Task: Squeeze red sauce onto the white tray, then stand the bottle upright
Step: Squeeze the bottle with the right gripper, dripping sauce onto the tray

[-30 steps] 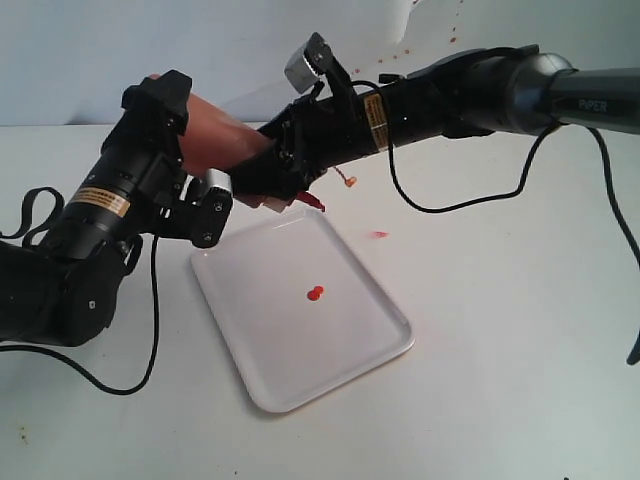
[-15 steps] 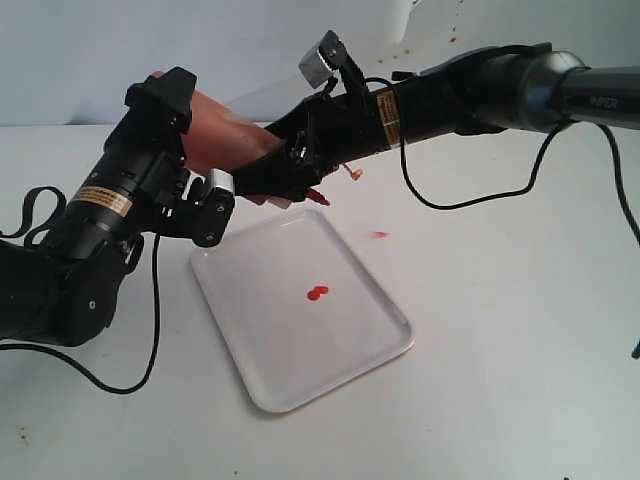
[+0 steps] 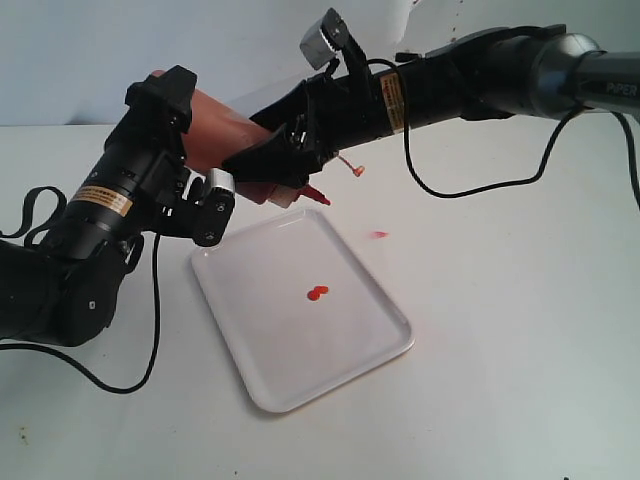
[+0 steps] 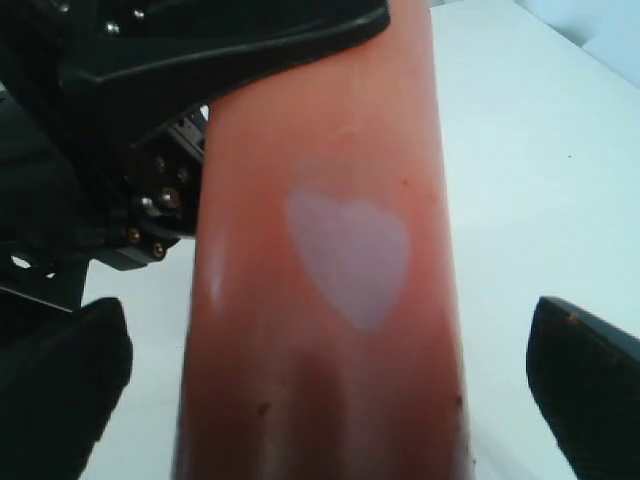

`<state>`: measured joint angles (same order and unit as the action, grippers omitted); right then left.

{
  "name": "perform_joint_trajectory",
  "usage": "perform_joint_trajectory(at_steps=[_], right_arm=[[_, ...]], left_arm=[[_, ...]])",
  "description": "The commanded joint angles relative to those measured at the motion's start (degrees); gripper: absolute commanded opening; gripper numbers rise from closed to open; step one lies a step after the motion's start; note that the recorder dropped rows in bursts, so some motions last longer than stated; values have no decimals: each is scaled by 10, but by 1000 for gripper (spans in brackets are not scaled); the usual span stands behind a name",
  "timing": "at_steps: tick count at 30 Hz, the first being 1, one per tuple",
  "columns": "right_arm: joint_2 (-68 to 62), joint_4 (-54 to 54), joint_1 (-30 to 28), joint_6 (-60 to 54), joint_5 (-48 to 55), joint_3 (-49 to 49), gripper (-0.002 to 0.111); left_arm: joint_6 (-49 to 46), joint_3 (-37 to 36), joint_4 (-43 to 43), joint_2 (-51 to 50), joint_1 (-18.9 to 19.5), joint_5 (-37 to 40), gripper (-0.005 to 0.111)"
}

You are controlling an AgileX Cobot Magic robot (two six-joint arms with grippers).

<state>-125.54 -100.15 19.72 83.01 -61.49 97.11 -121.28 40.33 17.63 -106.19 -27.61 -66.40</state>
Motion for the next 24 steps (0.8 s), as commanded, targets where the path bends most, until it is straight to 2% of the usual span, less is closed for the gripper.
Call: perform_joint_trajectory(at_steps=[1,9,20,22,24], right_arm=[[6,2,-3,17,8,3,95],[5,2,-2,42,12,3,95],[-1,2,30,52,27,3,95],[-1,2,31,52,26,3,91],[-1,2,31,53,26,3,80]], left_arm=[[13,7,3,7,-3,-36,0],[13,7,3,7,-3,-36,0],[13,7,3,7,-3,-36,0],[13,7,3,7,-3,-36,0],[13,7,3,7,-3,-36,0]])
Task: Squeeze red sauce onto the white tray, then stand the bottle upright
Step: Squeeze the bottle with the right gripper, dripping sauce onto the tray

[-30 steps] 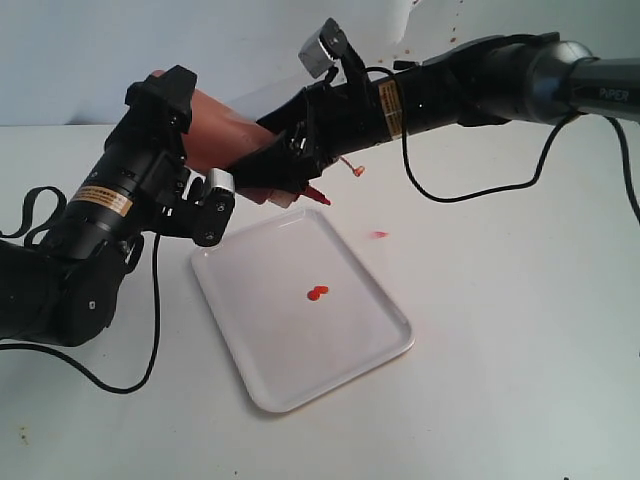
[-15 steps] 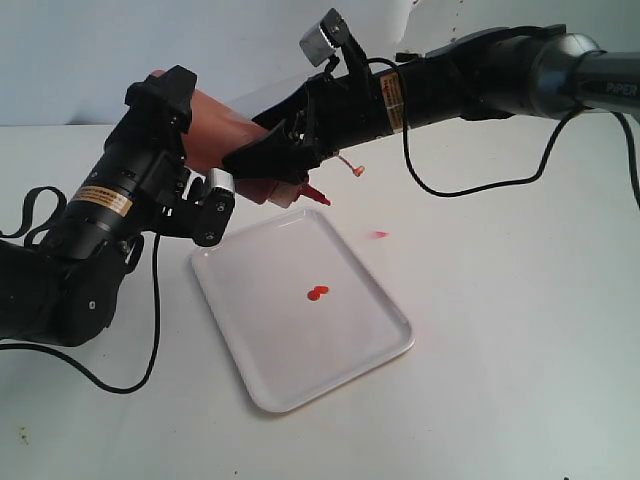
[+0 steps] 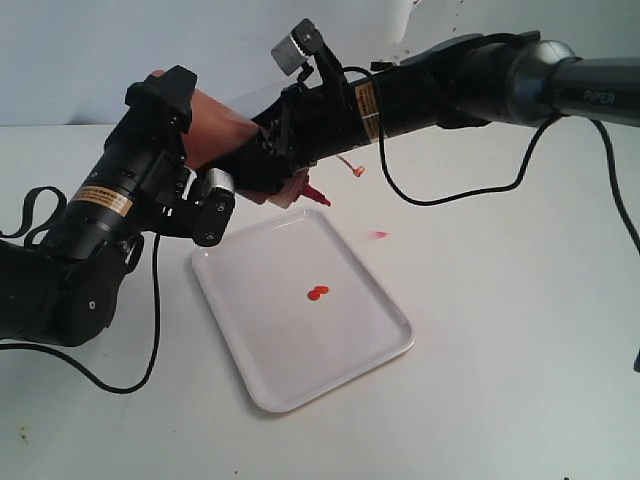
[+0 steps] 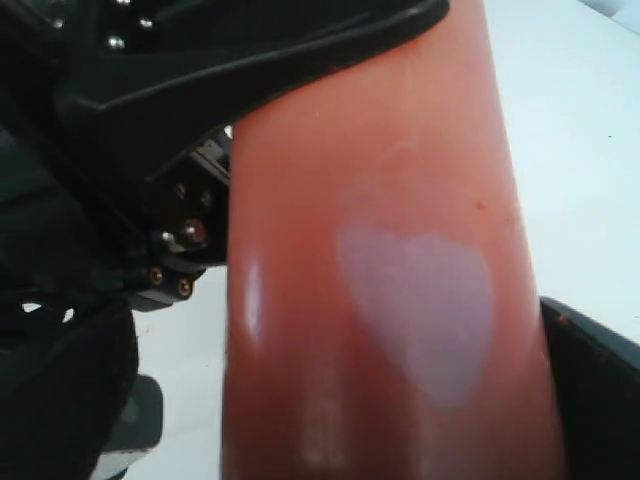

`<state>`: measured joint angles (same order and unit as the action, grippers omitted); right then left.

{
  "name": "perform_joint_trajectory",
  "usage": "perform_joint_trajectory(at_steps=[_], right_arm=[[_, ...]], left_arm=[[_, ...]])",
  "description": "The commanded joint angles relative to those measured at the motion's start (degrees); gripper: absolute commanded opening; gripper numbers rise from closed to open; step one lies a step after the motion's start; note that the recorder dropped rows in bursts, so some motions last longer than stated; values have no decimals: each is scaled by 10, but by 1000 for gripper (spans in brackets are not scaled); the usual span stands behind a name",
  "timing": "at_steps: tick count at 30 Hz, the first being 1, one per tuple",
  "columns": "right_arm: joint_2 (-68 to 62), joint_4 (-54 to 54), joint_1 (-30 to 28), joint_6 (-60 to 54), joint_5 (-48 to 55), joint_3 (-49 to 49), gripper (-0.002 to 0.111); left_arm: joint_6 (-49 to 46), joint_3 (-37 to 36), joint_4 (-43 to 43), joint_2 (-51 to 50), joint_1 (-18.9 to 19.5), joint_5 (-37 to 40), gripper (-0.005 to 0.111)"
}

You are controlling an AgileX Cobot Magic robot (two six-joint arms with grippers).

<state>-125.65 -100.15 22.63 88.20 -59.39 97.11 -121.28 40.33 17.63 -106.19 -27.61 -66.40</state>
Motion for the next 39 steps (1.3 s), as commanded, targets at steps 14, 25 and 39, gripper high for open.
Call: perform_joint_trajectory(at_steps=[14,25,39], right_arm=[[-1,2,2,-21,2,3,0],[-1,2,2,-21,-3,3,0],[-1,2,2,-21,-3,3,0]], left_arm=[[13,7,3,7,-3,-36,0],[13,7,3,7,-3,-36,0],[13,7,7,7,-3,-36,0]])
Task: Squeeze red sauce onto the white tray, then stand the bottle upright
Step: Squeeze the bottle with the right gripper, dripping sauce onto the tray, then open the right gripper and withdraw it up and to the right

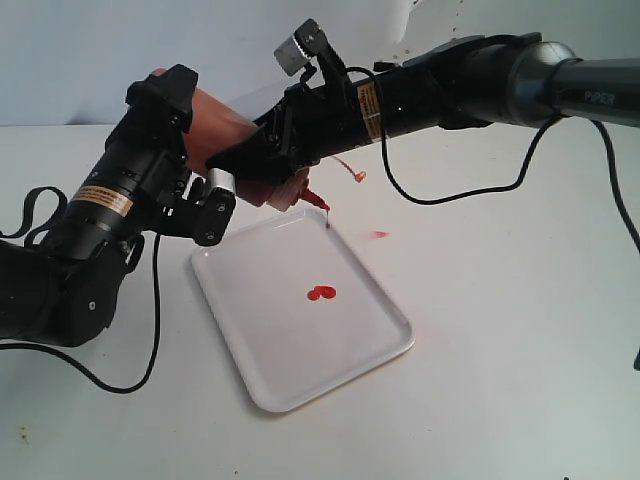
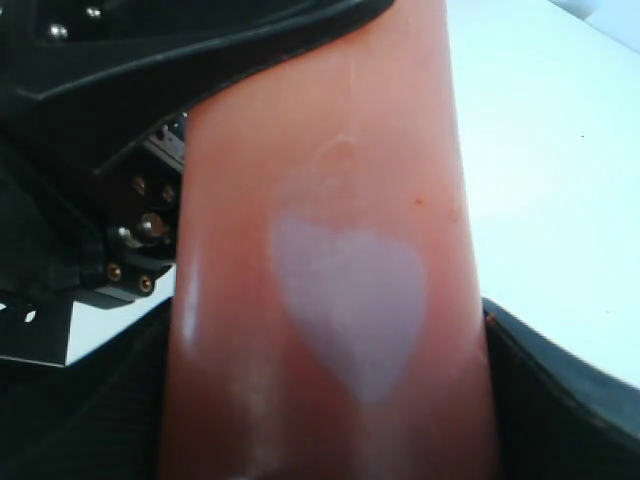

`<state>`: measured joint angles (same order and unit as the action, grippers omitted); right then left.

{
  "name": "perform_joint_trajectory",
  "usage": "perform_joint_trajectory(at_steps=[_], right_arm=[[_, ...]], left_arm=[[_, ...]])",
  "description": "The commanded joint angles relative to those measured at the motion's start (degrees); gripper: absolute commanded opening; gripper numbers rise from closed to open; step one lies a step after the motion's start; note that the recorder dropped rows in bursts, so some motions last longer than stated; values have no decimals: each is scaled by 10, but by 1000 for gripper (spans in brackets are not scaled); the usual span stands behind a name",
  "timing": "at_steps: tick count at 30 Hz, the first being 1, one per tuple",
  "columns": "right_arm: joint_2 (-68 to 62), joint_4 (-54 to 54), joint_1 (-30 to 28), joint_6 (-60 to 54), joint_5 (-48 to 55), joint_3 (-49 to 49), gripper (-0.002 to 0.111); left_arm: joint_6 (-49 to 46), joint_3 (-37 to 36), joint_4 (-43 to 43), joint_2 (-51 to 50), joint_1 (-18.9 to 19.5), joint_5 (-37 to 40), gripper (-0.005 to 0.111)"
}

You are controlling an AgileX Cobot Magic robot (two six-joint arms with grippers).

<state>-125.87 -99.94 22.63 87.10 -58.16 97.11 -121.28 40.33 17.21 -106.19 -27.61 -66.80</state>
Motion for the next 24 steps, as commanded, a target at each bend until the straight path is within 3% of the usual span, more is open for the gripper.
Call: perform_joint_trajectory(at_steps=[1,3,5,7,8,10,24], right_arm=[[1,0,2,-10,-16,3,0],[1,0,2,-9,-16,3,0],[1,0,2,17,-16,3,11],[1,0,2,17,-16,3,42],[1,0,2,17,-16,3,67],[1,0,2,16,-22,3,105],[9,0,-24,-25,-30,3,105]], left_arm=[[13,7,11,7,-3,-32,0],[13,7,11,7,-3,-32,0],[13,7,11,7,-3,-32,0],[13,7,11,7,-3,-32,0],[13,7,12,7,-3,-32,0],[13,7,13,7,-3,-32,0],[13,6,45,7,-3,-32,0]])
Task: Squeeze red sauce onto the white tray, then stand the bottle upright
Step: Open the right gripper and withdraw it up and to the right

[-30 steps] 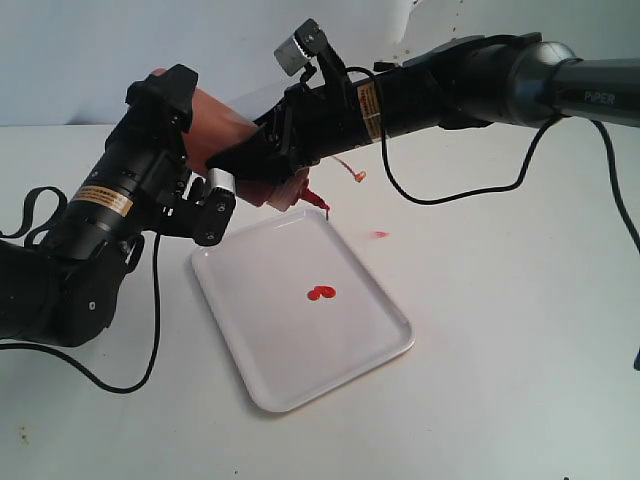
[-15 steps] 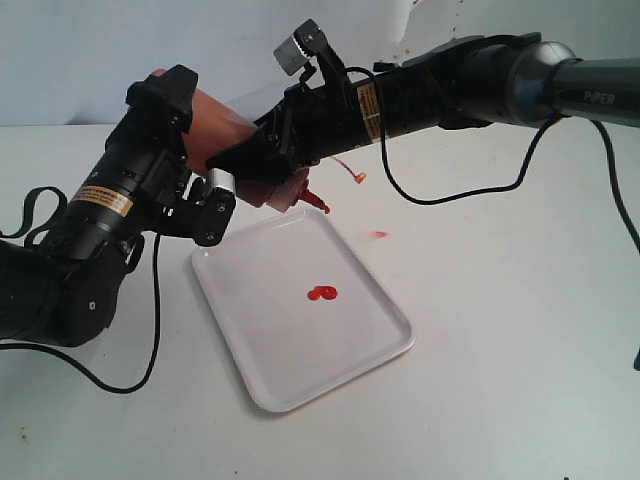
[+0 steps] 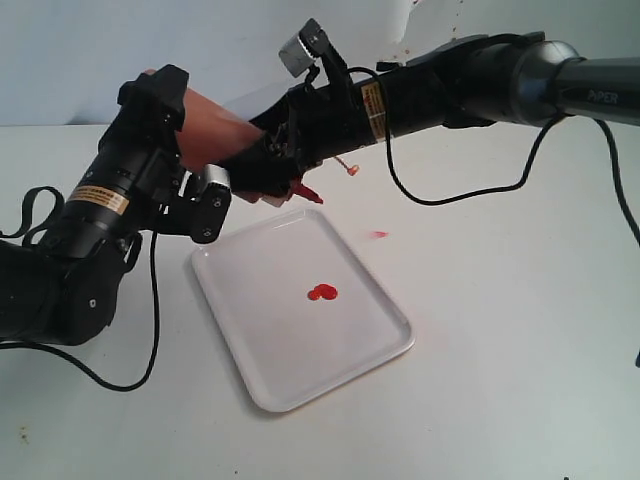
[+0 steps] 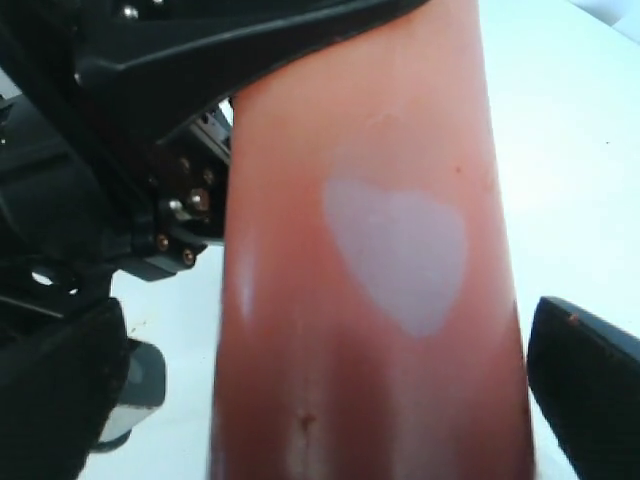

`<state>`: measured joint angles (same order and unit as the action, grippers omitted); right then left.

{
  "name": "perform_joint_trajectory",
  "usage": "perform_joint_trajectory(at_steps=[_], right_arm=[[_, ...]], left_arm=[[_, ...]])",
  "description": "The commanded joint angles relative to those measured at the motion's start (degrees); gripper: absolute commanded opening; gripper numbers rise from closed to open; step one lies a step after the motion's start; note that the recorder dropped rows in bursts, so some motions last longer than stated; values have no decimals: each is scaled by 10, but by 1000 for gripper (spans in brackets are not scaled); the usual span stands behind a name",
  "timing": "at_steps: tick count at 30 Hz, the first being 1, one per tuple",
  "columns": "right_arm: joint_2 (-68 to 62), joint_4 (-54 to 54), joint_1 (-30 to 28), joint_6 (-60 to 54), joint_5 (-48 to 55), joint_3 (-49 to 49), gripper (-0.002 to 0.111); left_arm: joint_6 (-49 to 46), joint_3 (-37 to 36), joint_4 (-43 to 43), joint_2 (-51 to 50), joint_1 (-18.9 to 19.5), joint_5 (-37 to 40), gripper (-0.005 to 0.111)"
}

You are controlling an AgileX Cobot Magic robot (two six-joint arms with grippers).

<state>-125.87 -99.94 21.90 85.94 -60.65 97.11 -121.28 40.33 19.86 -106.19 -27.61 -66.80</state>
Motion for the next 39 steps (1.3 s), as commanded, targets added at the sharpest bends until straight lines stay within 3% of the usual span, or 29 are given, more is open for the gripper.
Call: perform_joint_trajectory(at_steps=[1,7,18,23,28,30,39], right_arm=[[13,0,-21,-15,-6,3,105],[29,0,-43,-15,-9,3,105],[70,0,-77,2,33,3,100],[76,0,-101,31,65,3,73],[76,0,-119,76,72,3,25],[76,0,-127,97,69,3,0],[76,0,-141,116,49,-9,0]], left_arm=[[13,6,20,7,-3,-32,0],[13,6,21,7,-3,12,0],[30,5,81,7,-3,13,0],[140,5,87,7,-3,31,0],[205,5,111,7,-3,104,0],[230,5,111,6,-3,105,0],[279,5,112,6,-3,118,0]])
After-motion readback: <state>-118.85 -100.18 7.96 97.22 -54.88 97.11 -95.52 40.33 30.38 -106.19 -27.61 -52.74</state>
